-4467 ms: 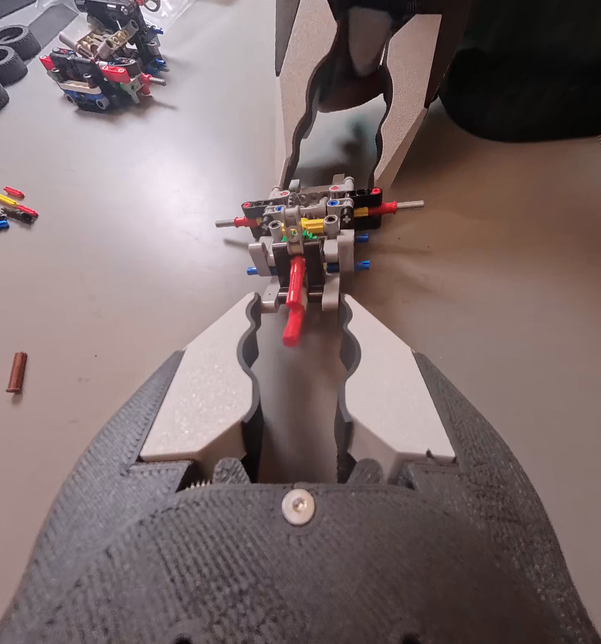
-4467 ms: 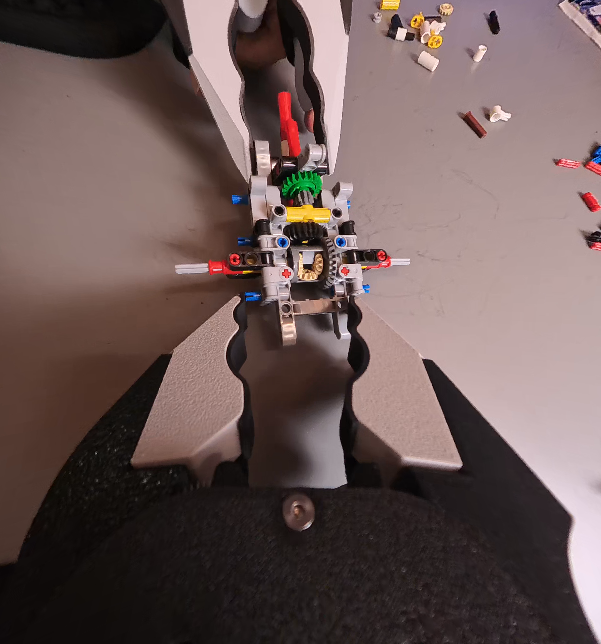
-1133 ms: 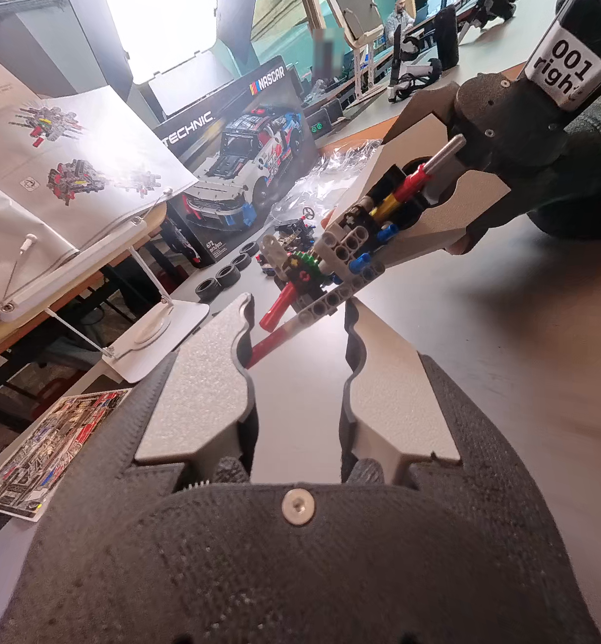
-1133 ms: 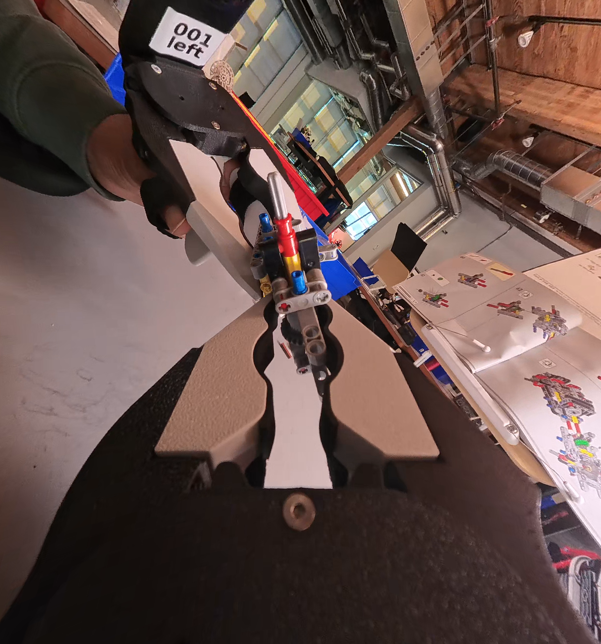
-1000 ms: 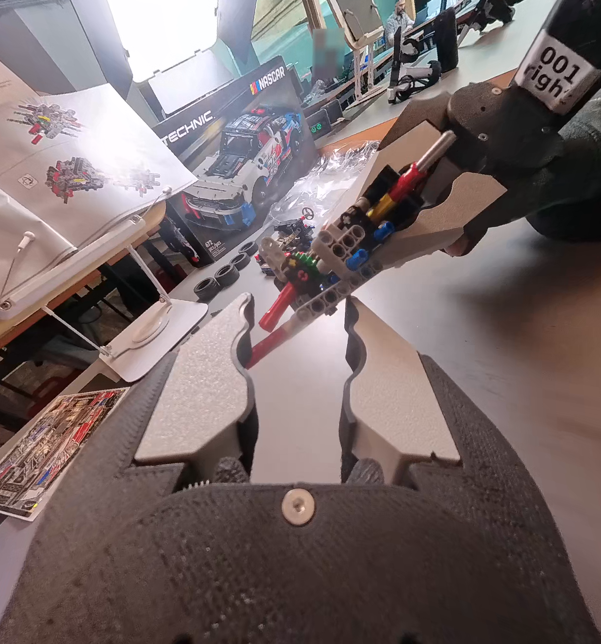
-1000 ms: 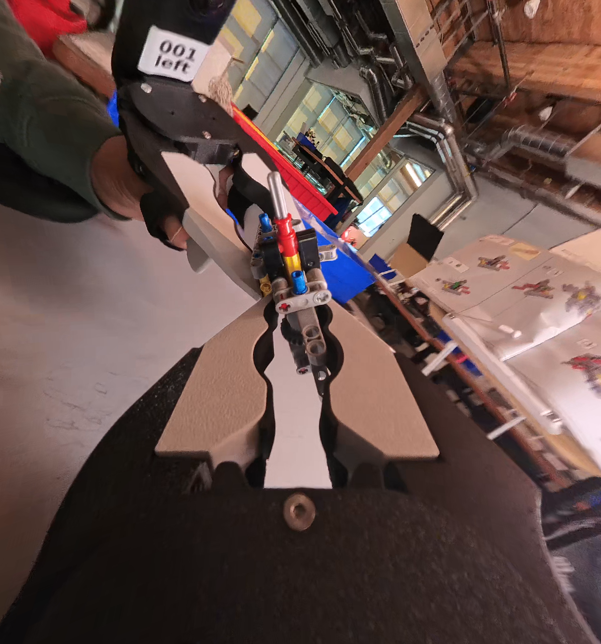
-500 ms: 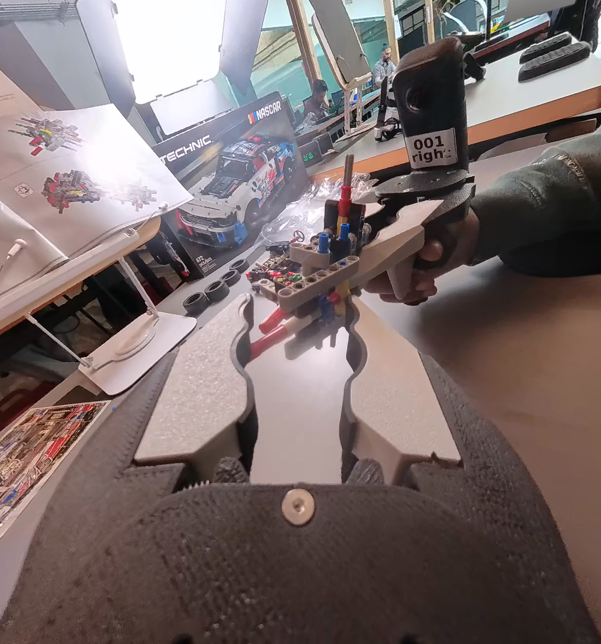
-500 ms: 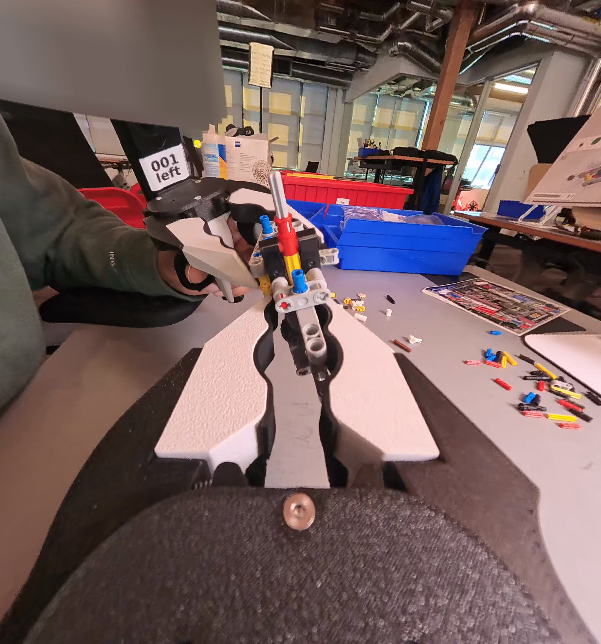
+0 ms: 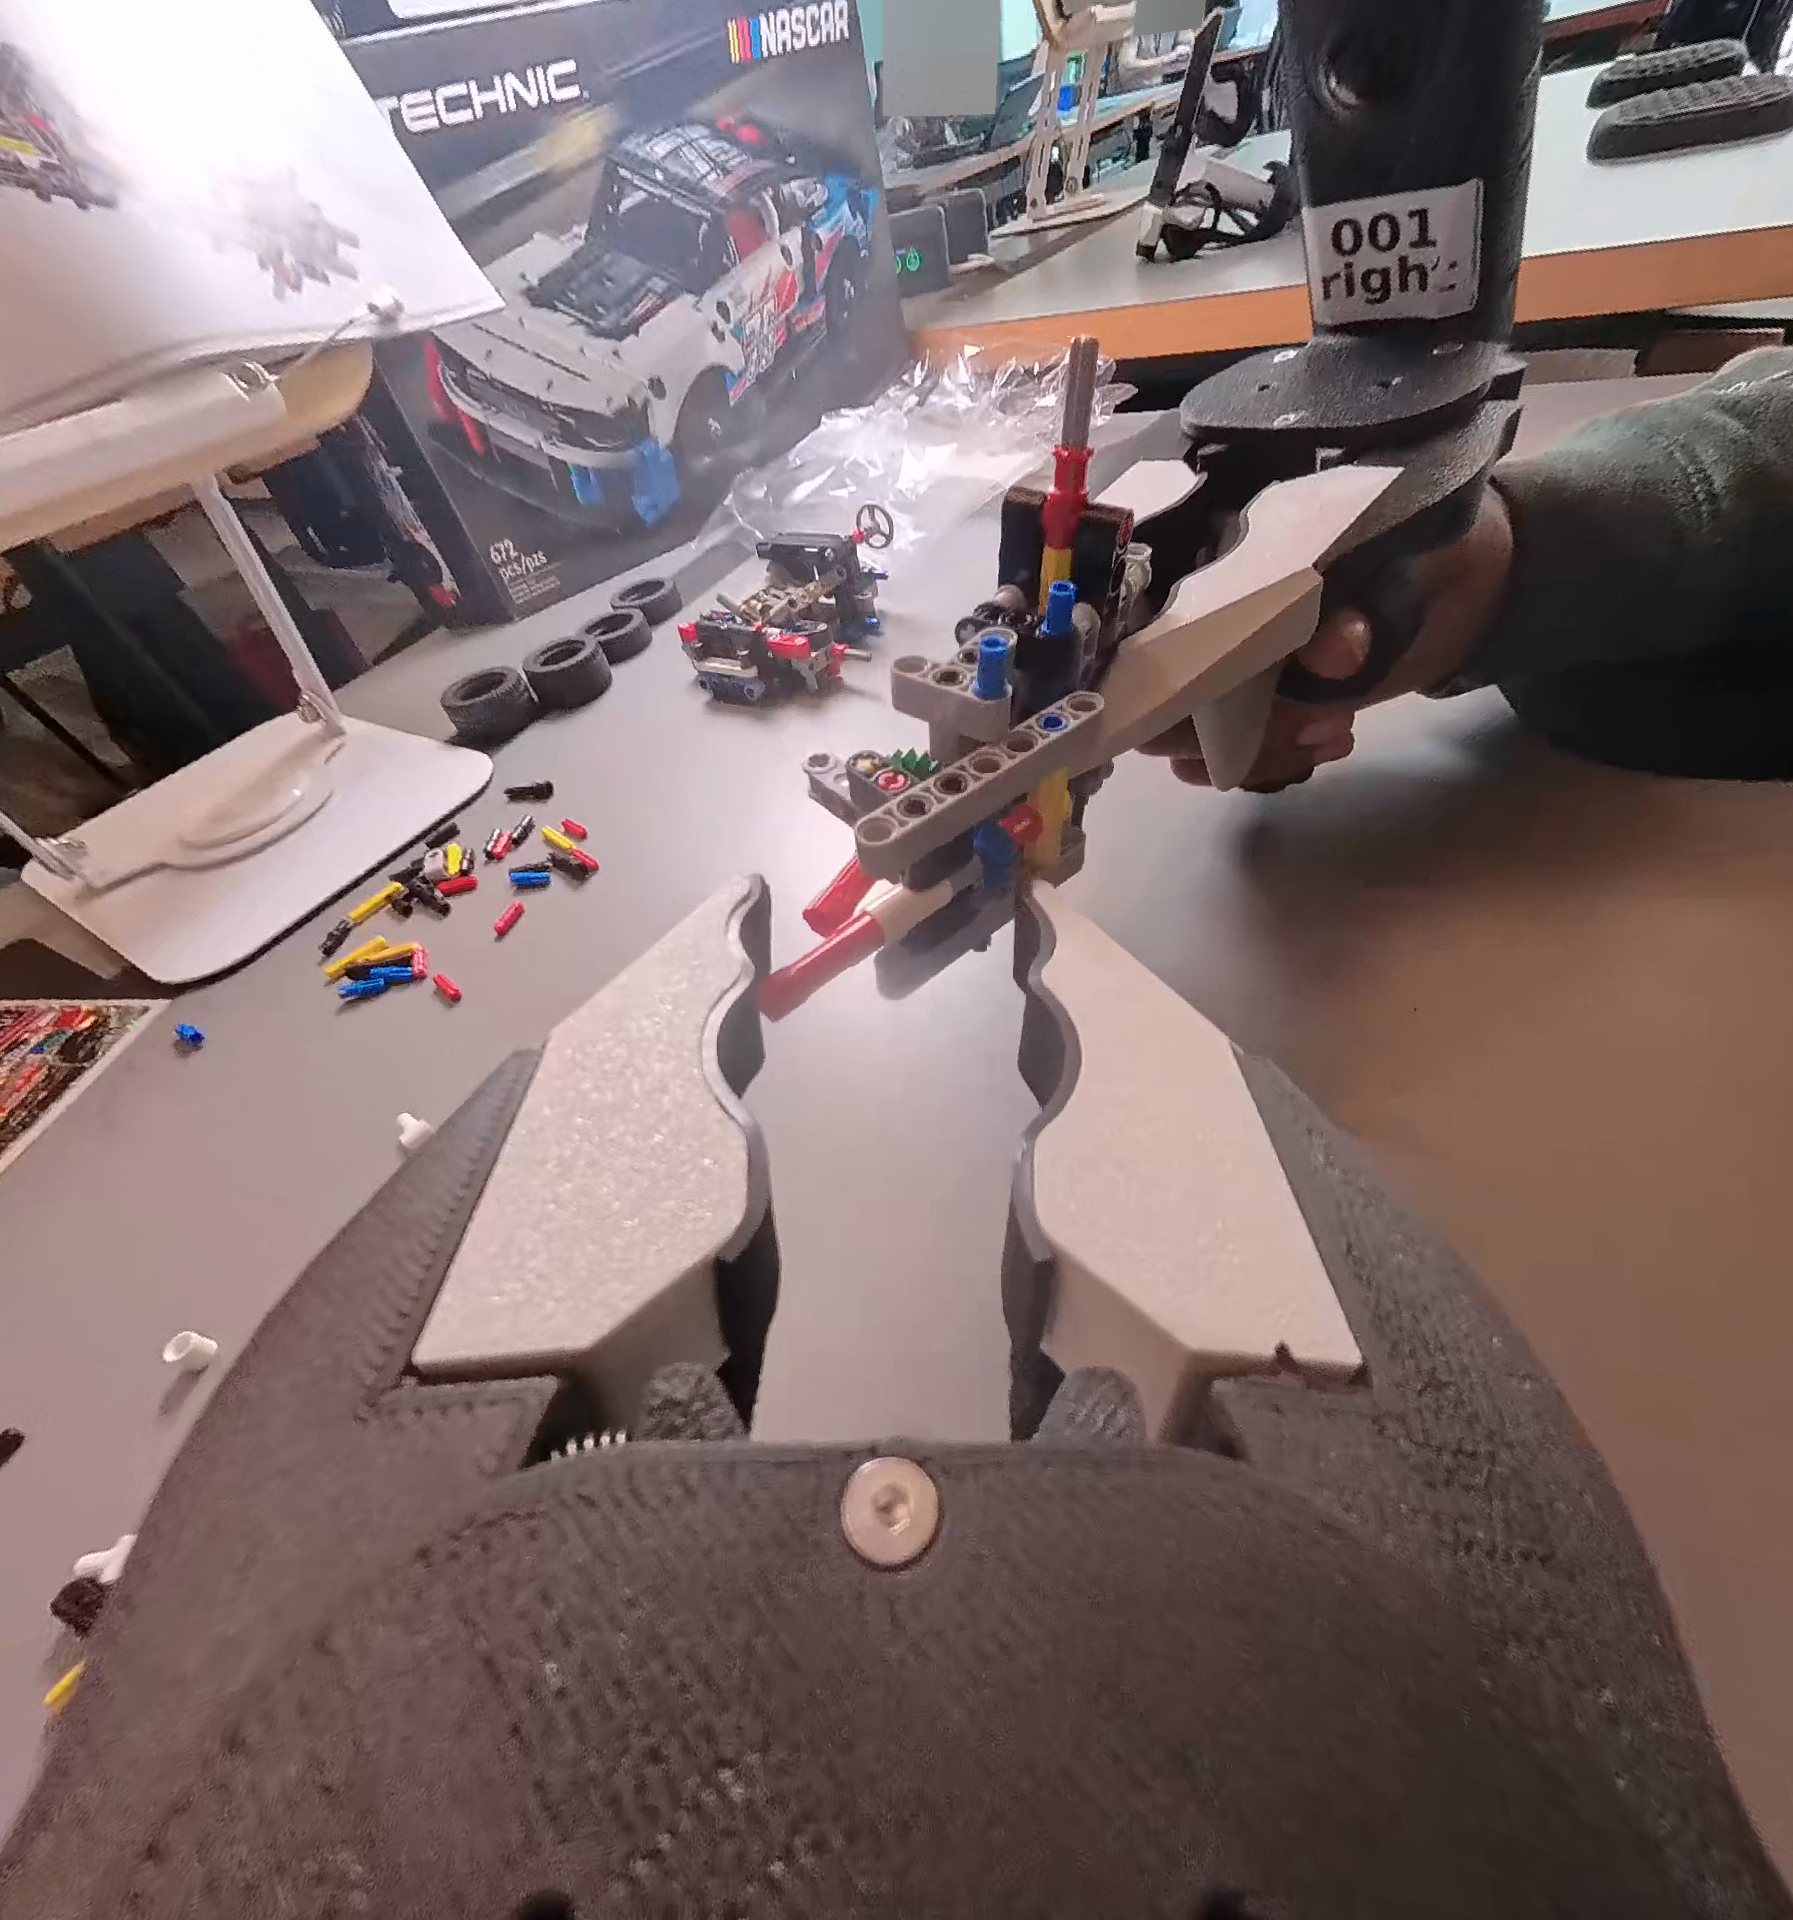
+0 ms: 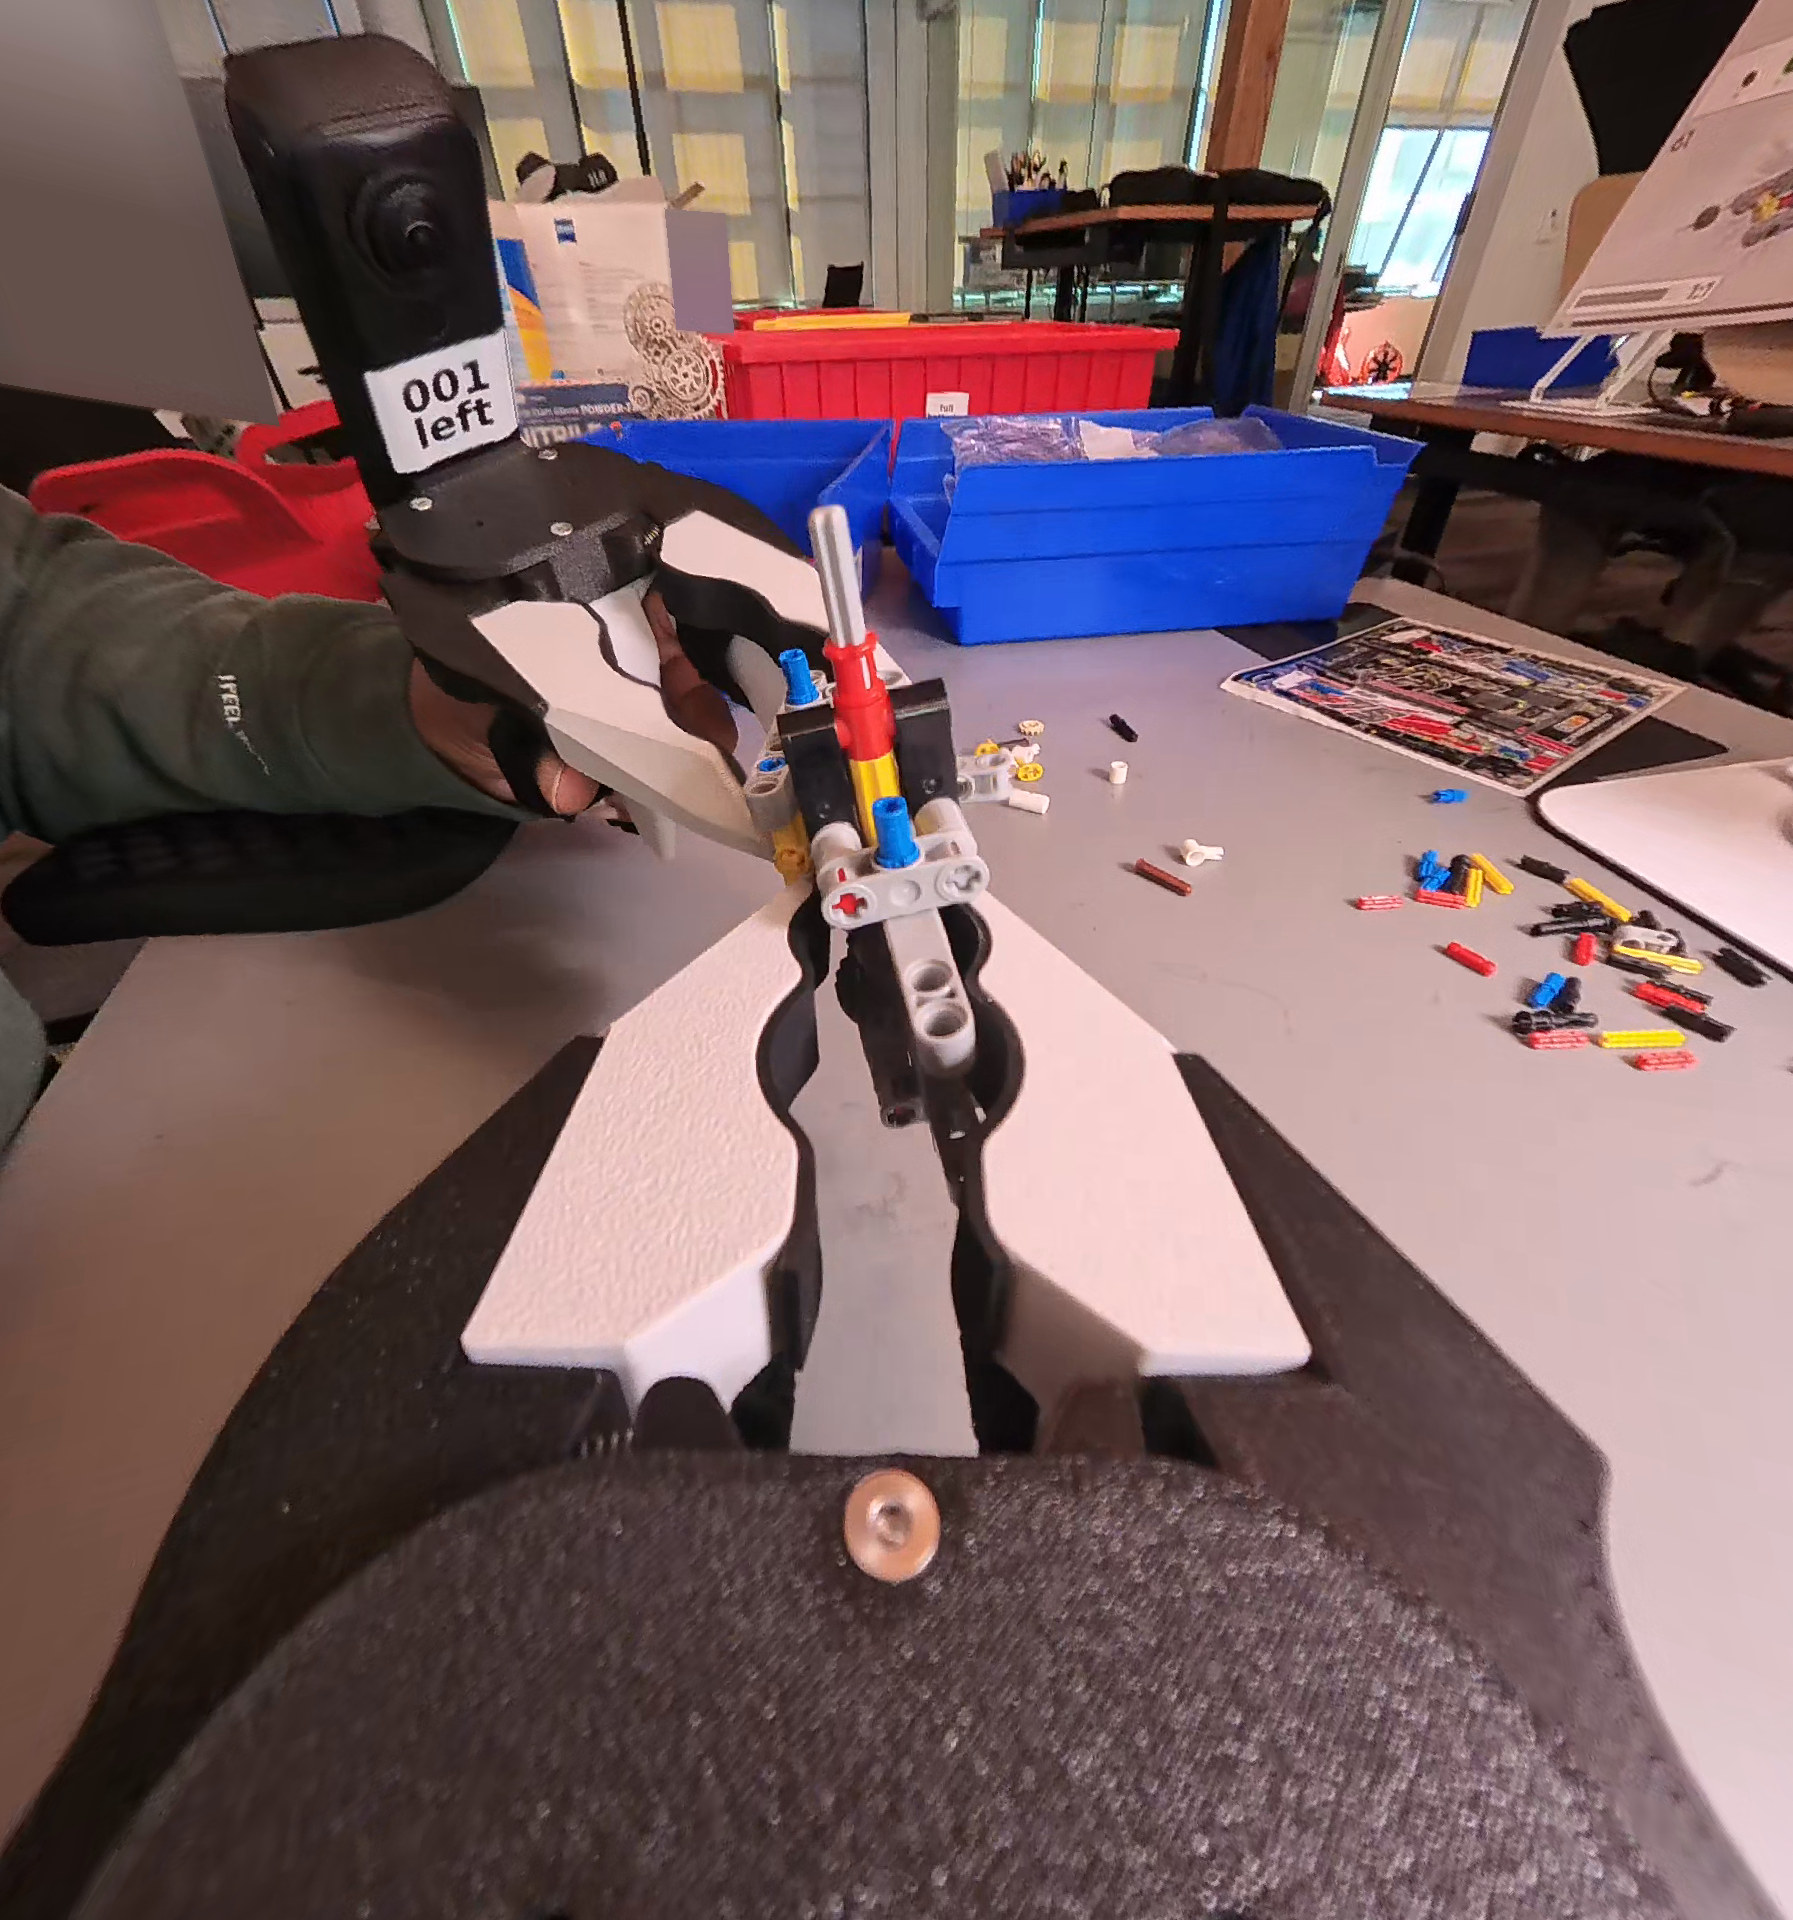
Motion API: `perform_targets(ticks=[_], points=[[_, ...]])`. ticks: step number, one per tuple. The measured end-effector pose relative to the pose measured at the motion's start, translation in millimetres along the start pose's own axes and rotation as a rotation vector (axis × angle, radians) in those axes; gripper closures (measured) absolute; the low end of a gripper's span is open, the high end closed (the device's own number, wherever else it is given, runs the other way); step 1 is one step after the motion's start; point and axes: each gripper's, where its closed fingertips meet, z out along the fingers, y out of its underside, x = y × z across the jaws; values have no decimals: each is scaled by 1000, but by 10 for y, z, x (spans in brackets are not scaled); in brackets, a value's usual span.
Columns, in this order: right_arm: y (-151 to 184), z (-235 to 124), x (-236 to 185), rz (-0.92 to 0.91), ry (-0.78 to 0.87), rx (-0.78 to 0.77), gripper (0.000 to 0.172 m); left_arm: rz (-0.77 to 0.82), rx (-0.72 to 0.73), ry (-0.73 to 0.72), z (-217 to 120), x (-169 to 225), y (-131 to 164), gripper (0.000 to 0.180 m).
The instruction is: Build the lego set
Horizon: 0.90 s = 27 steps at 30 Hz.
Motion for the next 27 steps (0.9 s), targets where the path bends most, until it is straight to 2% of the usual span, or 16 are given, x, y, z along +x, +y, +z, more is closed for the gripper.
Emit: perform_targets(ticks=[7, 13, 27], points=[[37, 15, -13, -56, 25, -43, 152, 13, -28, -2, 32, -25, 80, 134], [110, 61, -23, -64, 35, -93, 151, -17, -38, 32, 93, 20, 100, 119], [37, 60, 3, -153, 115, -50, 151, -53, -35, -32, 161, 43, 61, 130]])
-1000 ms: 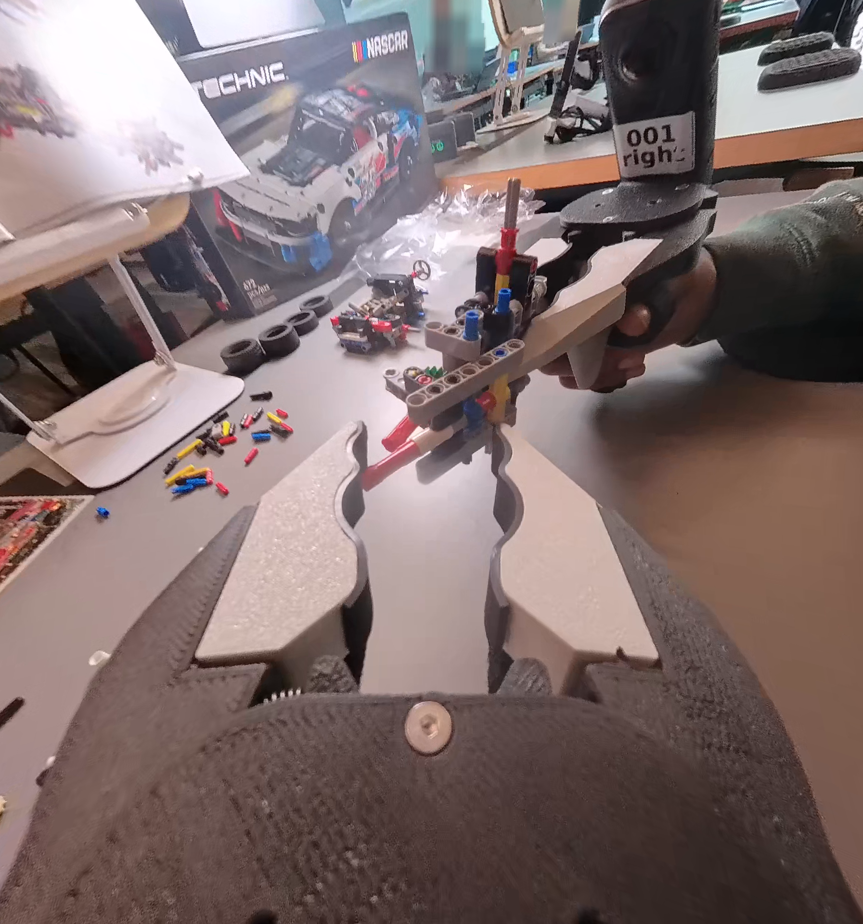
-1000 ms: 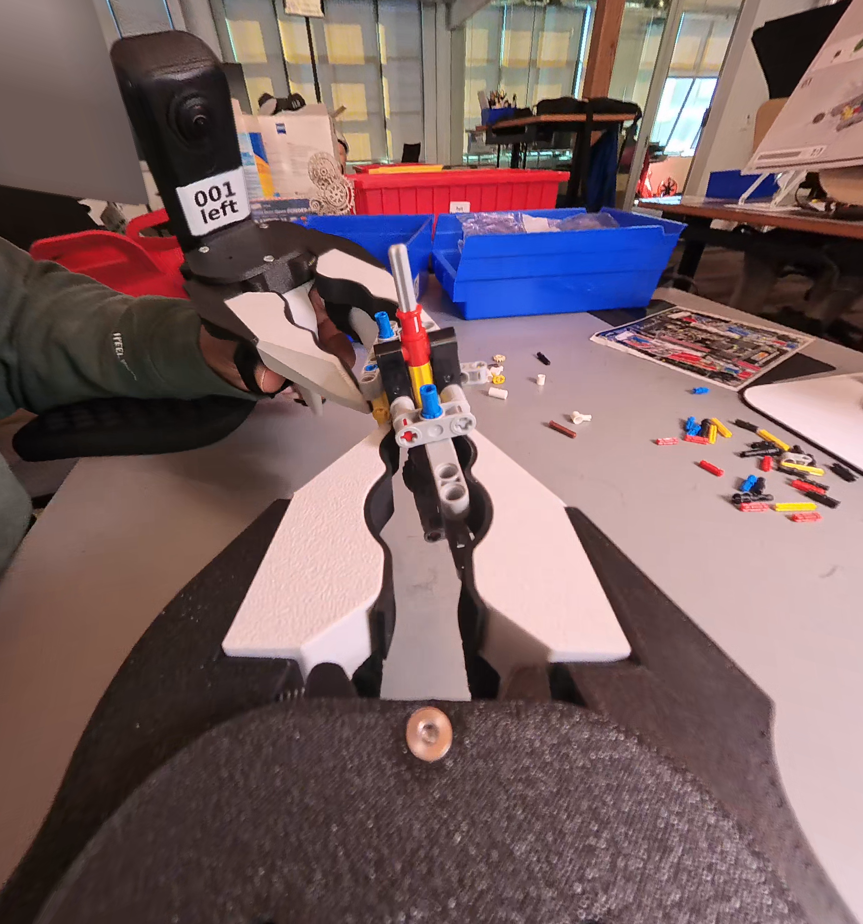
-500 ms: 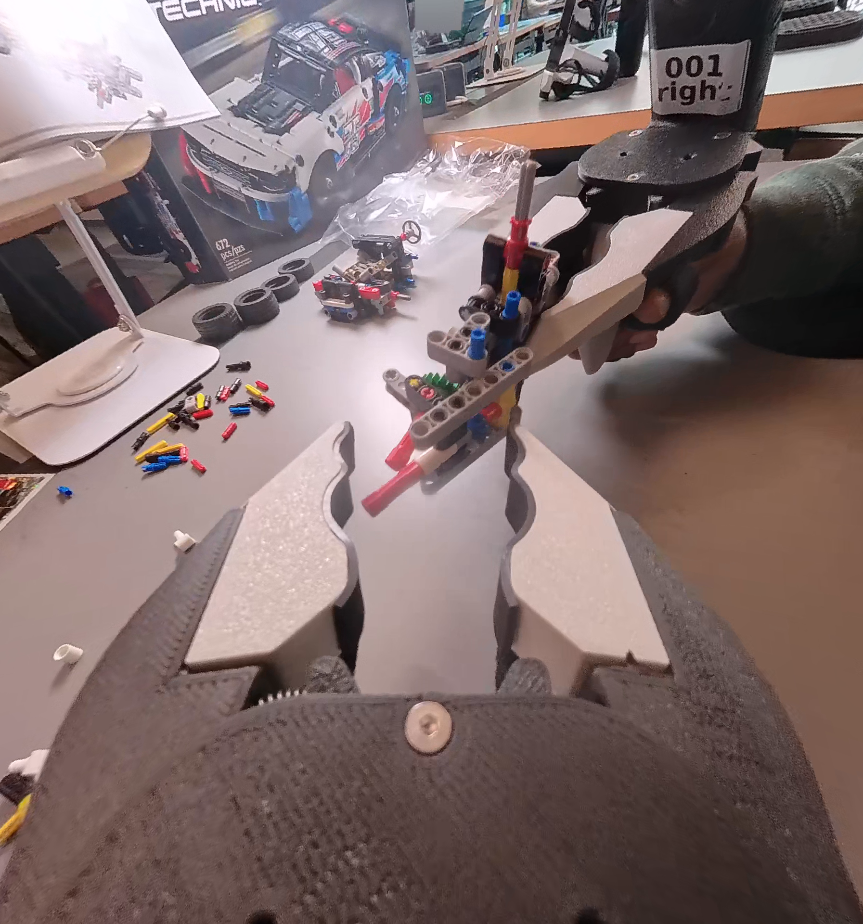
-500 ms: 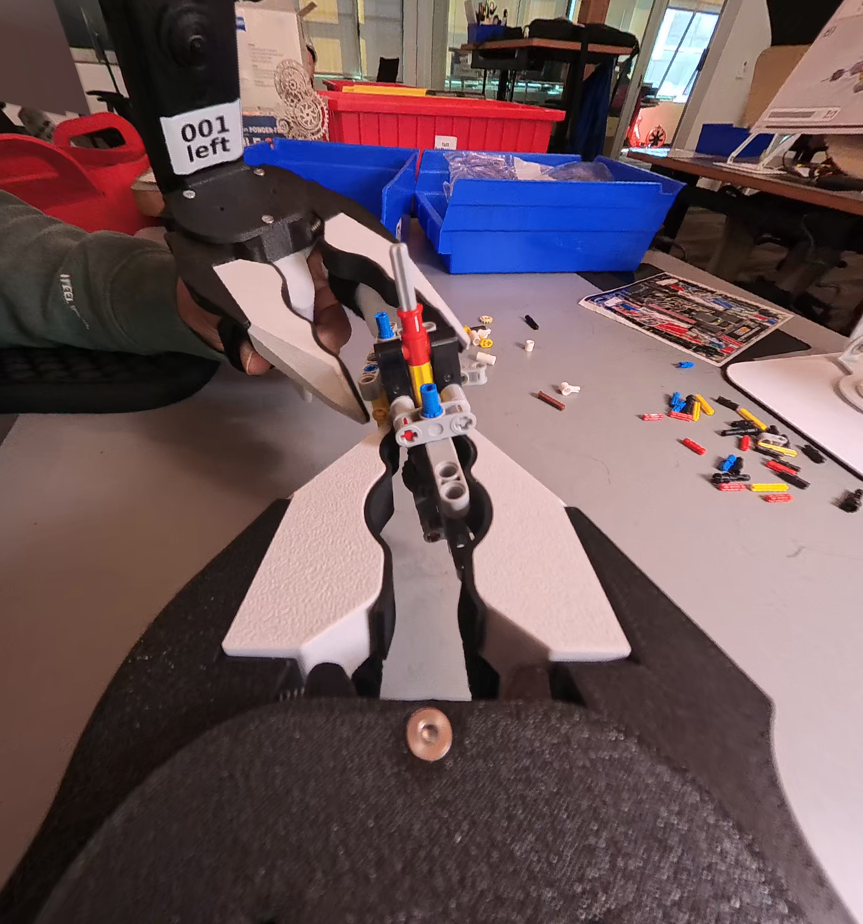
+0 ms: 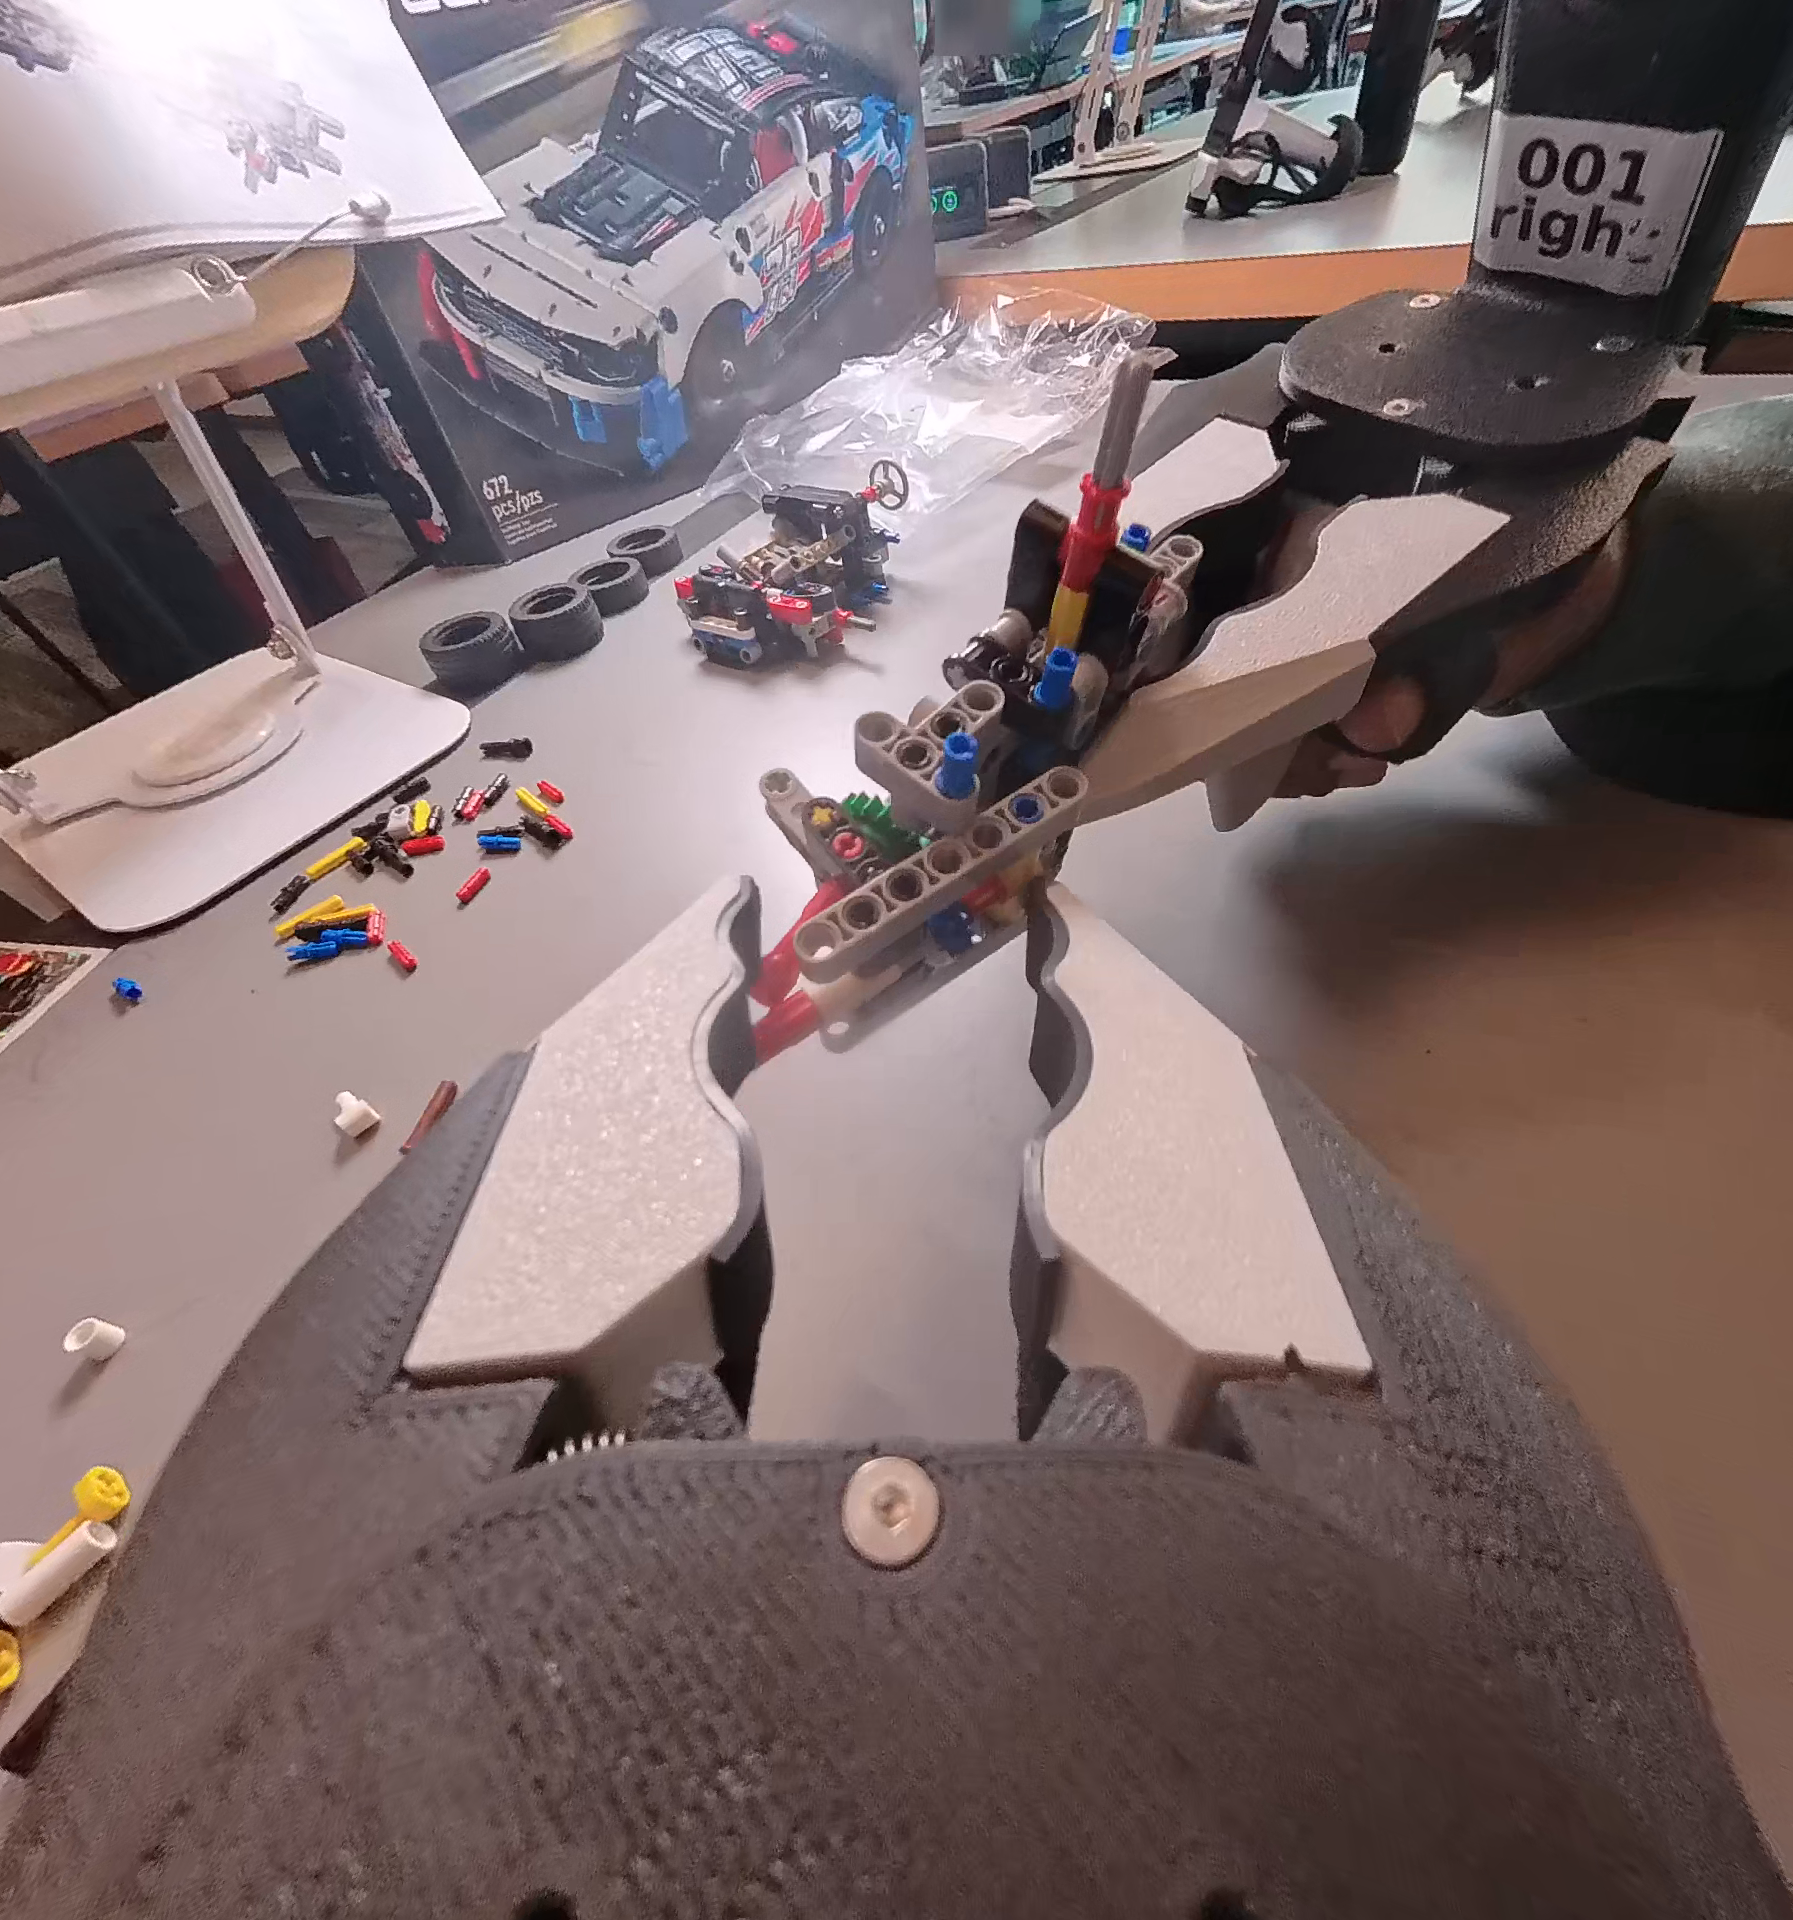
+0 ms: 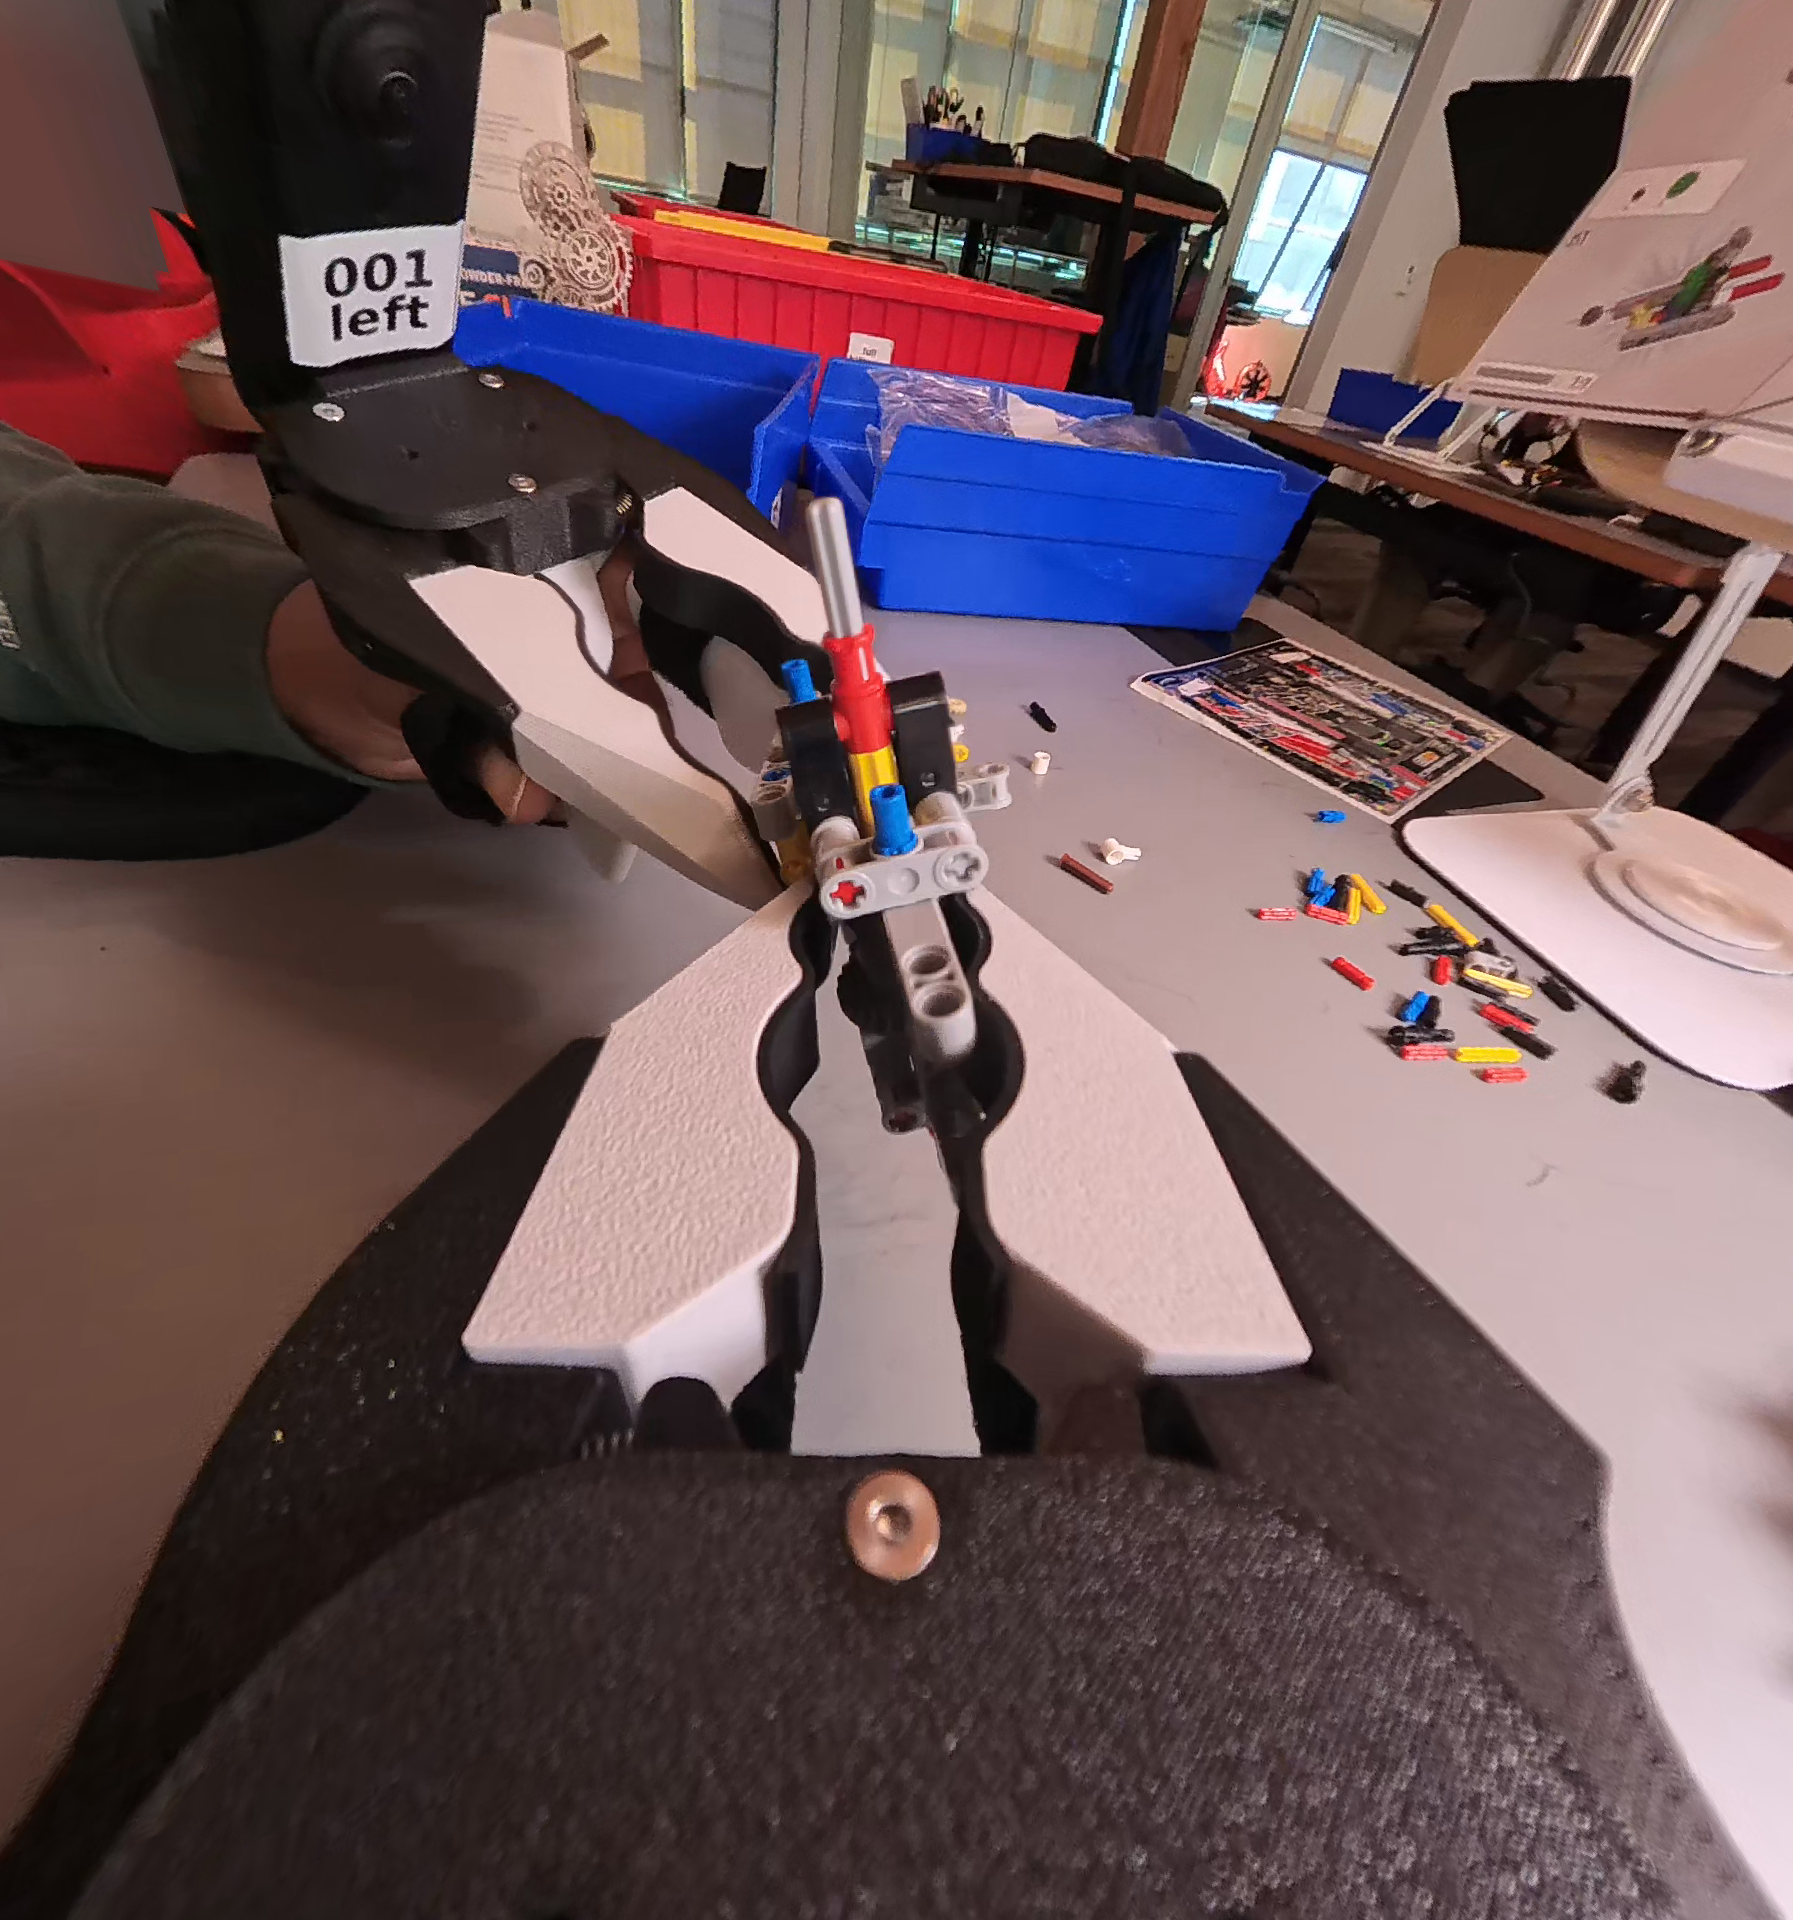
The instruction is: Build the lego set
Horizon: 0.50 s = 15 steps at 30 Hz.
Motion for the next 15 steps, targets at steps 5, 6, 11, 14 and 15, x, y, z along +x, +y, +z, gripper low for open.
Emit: perform_targets(ticks=[5, 6, 11, 14, 15], points=[[-14, 0, 4, -76, 16, 17, 152, 22, 1, -16, 2, 2, -4, 132], [-18, -7, 1, -106, 14, 24, 152, 26, 3, -10, 1, 8, -5, 132], [-1, -45, -55, -232, -11, 27, 152, 40, 12, 58, -19, 63, 4, 129], [71, -57, -75, -301, -25, -4, 152, 0, 5, 127, -58, 62, 41, 121], [87, -66, -96, -343, -36, -8, 152, -4, -7, 152, -73, 61, 74, 119]])
